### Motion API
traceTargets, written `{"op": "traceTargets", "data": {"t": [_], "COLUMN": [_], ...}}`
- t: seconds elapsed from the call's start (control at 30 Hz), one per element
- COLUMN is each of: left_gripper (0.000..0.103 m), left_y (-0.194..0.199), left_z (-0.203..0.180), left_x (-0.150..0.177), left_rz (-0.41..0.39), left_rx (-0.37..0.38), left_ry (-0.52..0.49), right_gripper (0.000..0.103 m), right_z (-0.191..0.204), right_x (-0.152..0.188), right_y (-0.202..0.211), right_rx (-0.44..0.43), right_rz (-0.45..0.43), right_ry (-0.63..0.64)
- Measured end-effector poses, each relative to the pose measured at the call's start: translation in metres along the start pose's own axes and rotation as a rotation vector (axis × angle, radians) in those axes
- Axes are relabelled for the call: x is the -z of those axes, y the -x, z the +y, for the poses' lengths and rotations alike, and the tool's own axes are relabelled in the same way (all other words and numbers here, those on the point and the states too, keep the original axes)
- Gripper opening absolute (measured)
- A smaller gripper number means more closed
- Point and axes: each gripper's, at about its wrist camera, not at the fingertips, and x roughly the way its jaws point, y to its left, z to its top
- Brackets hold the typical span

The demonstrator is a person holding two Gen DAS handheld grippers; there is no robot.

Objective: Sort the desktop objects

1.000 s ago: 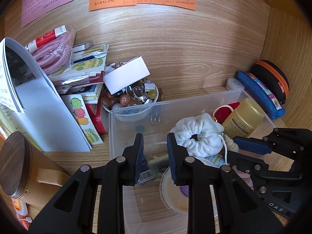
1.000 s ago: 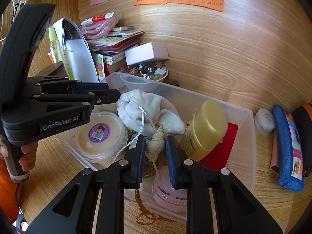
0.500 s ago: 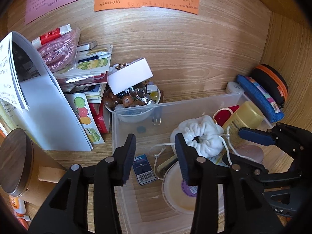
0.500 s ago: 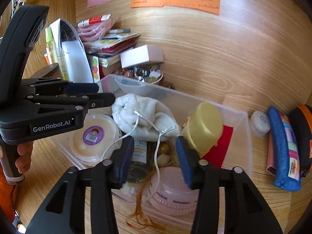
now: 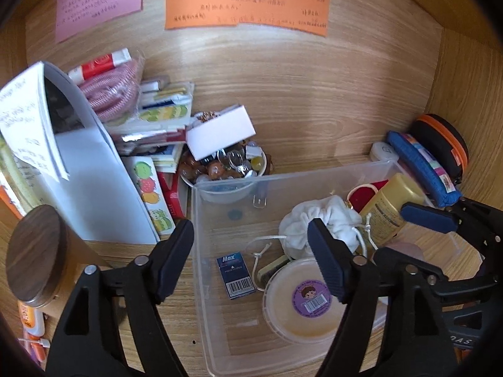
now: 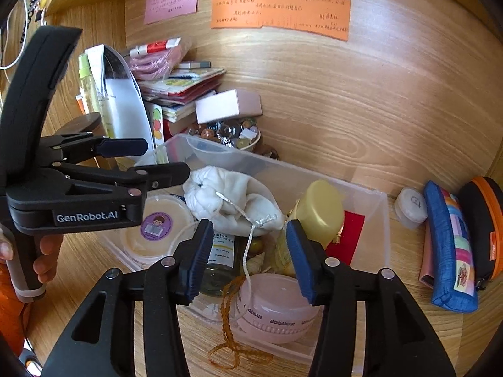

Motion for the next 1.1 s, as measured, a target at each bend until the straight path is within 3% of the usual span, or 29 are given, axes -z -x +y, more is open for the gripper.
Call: {"op": "traceTargets", "data": {"t": [0.07,0.13,0.3,0.73,1.1], "left_gripper": [0.082,0.094,0.095,0.098,0.102], "left_y": [0.008,0.016,0.035,0.090,0.122], "left_z": [0.000,-0.001,-0.002,-0.014,-0.037], "left_x": [-0.002,-0.003,-0.003,0.012,0.037], "left_rz": [-0.014,-0.015,-0.013,-0.064,-0.103], "left_rx": [-0.004,-0.022,-0.009,-0.037,-0.072], "left_ry": [0.012,0.019,0.045,0.056,0.040], "right_gripper": [0.056,0.063,0.075,0.084,0.089], "right_z": [0.000,-0.001,0.000,0.000,-0.007], "right_x": [-0.002,-0.004,-0.008,-0.001,0.032], "right_y": [0.006,0.013,0.035,0.081,0.106], "right_rx": [-0.001,0.005,0.021,0.115,0.170], "right_rz": [-0.014,-0.029,-0.084,-0.116,-0.103], "right_ry": [-0.009,-0.013,-0.006,-0.076,-0.152]}}
